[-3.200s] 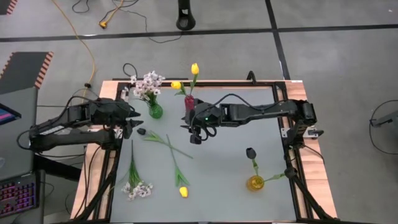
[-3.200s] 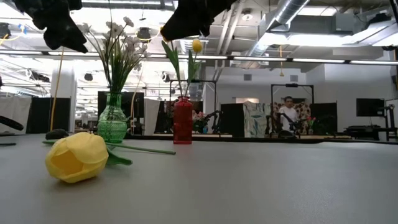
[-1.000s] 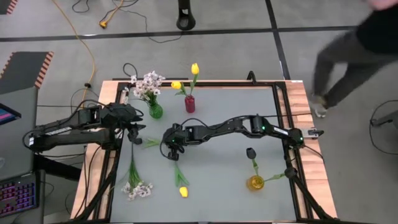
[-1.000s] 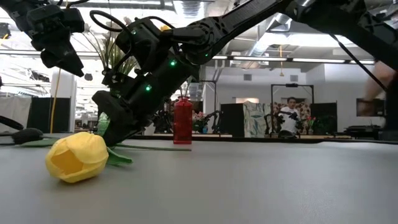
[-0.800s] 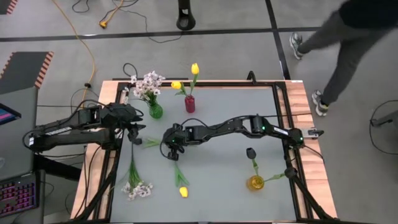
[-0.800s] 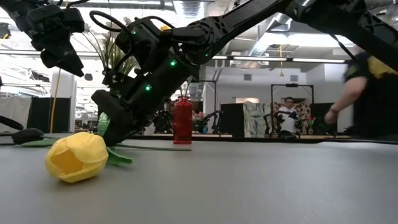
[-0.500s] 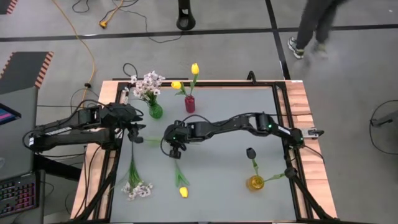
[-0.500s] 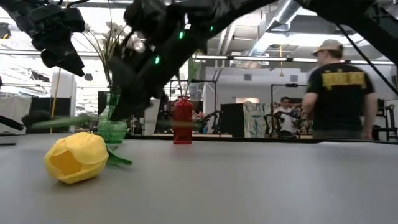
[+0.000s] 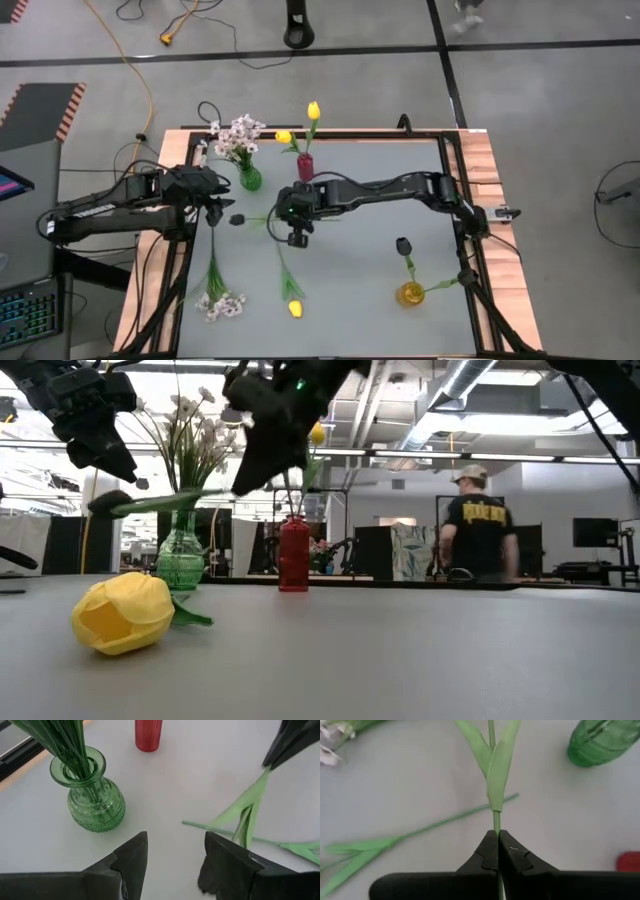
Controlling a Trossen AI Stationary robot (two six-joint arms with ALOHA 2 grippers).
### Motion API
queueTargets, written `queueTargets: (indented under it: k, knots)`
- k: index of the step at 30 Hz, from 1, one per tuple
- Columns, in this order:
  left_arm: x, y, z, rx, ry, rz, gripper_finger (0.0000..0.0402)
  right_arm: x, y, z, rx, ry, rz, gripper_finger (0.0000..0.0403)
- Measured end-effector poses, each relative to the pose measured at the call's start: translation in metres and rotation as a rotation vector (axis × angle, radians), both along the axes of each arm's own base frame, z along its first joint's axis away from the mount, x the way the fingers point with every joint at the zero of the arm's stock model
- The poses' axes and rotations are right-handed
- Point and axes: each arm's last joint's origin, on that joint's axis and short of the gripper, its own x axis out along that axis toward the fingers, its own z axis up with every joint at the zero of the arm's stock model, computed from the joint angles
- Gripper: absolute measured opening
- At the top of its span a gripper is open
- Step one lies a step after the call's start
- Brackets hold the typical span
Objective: Sort flowers into vase by color
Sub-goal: Put the black tulip into the yellow vase
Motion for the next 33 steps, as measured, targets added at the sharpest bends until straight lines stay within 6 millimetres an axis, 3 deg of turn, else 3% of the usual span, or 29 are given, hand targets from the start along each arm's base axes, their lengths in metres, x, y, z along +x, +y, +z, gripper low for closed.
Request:
queueTargets:
  k: [9, 17, 23, 33]
  knots:
    - [0.000, 0.000, 0.000, 0.000, 0.002, 0.000, 0.0184, -0.028, 0.002, 0.021, 0.027, 0.091, -0.036, 0.0024]
    - [0.000, 0.000, 0.000, 0.000, 0.003, 0.000, 0.0184, -0.074, 0.007, 0.028, 0.084, 0.088, -0.107, 0.0024]
    - [0.000, 0.000, 0.000, 0.002, 0.003, 0.002, 0.0184, -0.126, 0.015, 0.039, 0.152, -0.089, -0.162, 0.0024]
    - [0.000, 0.000, 0.000, 0.002, -0.001, 0.008, 0.0184, -0.235, 0.038, 0.066, 0.125, -0.468, -0.434, 0.0024]
